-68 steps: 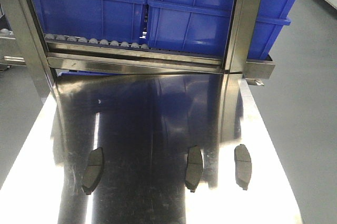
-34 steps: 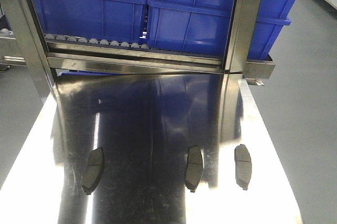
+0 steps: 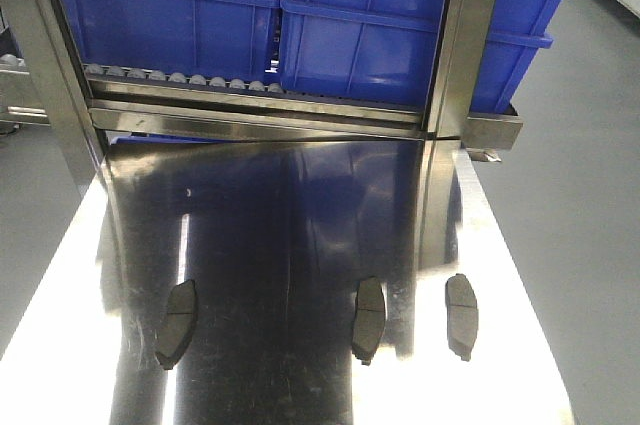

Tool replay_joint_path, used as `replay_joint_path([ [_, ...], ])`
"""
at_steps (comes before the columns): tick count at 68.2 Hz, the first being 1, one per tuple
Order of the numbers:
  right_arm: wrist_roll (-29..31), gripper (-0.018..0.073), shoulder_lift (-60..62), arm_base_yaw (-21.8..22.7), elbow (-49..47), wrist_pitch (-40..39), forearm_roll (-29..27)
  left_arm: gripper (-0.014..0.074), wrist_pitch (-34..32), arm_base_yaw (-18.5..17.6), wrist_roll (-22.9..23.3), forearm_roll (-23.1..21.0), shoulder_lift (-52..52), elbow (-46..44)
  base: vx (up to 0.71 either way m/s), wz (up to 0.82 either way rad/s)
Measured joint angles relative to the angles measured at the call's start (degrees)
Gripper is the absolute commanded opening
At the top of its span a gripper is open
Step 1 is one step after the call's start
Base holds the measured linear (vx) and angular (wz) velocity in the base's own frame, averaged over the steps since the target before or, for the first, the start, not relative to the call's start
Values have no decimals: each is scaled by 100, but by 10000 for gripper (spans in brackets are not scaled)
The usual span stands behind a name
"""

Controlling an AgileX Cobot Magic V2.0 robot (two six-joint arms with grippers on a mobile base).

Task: Move and align brake pads A on conveyor
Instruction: 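Lift the grasped brake pad off the table with the left gripper, then lower the right gripper onto the brake pad nearest it and close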

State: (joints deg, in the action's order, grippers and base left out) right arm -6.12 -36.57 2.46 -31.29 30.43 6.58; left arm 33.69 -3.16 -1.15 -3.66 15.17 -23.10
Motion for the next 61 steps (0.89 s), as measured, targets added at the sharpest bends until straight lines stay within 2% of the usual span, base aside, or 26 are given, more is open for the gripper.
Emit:
replay_joint_path([
  [7, 0, -11, -424, 0, -221, 758, -324, -6, 0, 0, 0, 0, 0, 0, 0, 0],
  [14, 0, -11, -694, 0, -242, 1083, -492, -6, 0, 0, 0, 0, 0, 0, 0, 0],
  [26, -5, -6, -849, 0, -248, 1194, -574, -6, 0, 0, 0, 0, 0, 0, 0, 0],
  [35, 10, 31, -846, 0, -248, 1252, -582, -6, 0, 0, 0, 0, 0, 0, 0, 0],
  [46, 77, 145, -846, 0, -248, 1351, -584, -6, 0, 0, 0, 0, 0, 0, 0, 0],
  [61, 116, 382, -846, 0, -248, 1446, -584, -6, 0, 0, 0, 0, 0, 0, 0, 0],
])
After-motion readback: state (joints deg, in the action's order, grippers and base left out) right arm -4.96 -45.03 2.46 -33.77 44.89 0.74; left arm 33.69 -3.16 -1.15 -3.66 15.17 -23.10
